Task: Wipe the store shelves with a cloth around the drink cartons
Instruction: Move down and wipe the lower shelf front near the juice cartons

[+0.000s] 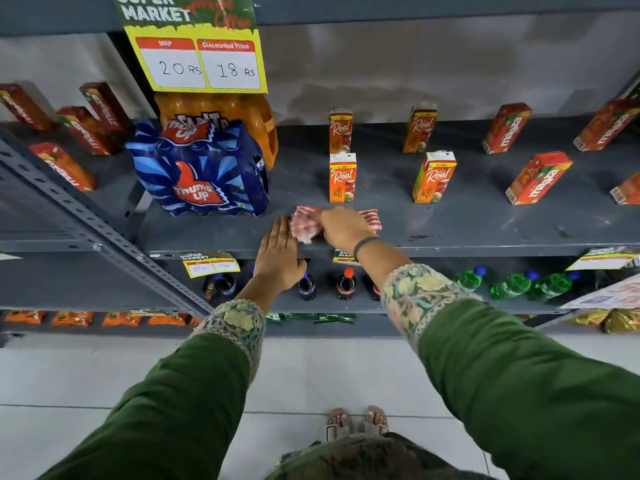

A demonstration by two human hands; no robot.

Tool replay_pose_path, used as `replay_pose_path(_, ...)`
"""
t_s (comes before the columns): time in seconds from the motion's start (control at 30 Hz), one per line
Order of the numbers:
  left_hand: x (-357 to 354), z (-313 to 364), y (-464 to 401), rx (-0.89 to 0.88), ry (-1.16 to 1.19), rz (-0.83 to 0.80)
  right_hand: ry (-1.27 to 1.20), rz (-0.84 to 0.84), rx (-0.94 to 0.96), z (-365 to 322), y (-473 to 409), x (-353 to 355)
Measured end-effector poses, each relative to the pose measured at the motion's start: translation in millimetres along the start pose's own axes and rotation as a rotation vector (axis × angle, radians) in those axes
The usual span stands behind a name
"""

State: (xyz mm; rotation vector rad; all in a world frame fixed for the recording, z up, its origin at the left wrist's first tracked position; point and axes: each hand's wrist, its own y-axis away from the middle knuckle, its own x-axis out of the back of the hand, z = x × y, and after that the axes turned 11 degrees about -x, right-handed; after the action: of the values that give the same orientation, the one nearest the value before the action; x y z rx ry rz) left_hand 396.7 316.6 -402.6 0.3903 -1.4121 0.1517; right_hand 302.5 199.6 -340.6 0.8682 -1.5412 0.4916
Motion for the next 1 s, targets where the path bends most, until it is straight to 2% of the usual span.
replay_pose_path(0.07,0.6,0.1,0.4,0.002,-0.028,-0.017,0.057,-0.024,0.019,2.7,5.5,-7.4)
replay_pose_path(0.2,0.2,0.1,2.0,-0.017,-0.039,0.001,-0.018,-0.008,0.073,21.6,36.7,-6.5)
replay_pose_path(0.3,1.0,0.1,2.3,-0.011,-0.020,0.003,-0.040,-0.024,0.025,44.2,60.1,4.2)
replay_pose_path(0.37,1.5,0.9,2.8,-0.009,-0.013,0.005,-0.120,0.127,-0.131,60.1,67.0,11.8)
replay_pose_path(0.47,2.2,2.0,3.0,0.002,0.007,-0.004,-0.204,0.455,-0.486,80.3,64.4,21.0)
replay_pose_path(0.5,2.8,2.3,2.8,0.005,0.013,-0.010,-0.210,0.468,-0.589,84.8,61.3,21.1)
replay_pose_path(0.57,3.4,2.2,2.3,0.011,0.020,-0.017,-0.220,0.354,-0.693,85.5,55.0,16.7)
replay_pose_path(0.6,3.4,2.1,1.9,0.011,0.024,-0.017,-0.201,0.277,-0.673,80.6,53.2,12.2)
replay_pose_path(0.67,2.8,2.3,1.9,0.009,0.028,-0.009,-0.083,0.165,-0.506,61.7,53.5,-1.3)
replay_pose_path(0.73,2.1,2.1,2.3,0.011,0.036,0.007,0.019,0.134,-0.308,42.0,59.0,-12.2)
replay_pose_path(0.83,1.0,6.1,4.0,0.048,0.078,0.080,-0.071,0.080,-0.106,36.2,71.0,-12.2)
replay_pose_path(0.93,2.0,26.6,1.4,0.101,0.125,0.182,-0.295,0.076,-0.163,60.4,87.6,1.2)
replay_pose_path(1.0,3.2,48.7,-6.6,0.083,0.118,0.233,-0.417,0.195,-0.317,91.6,99.4,9.6)
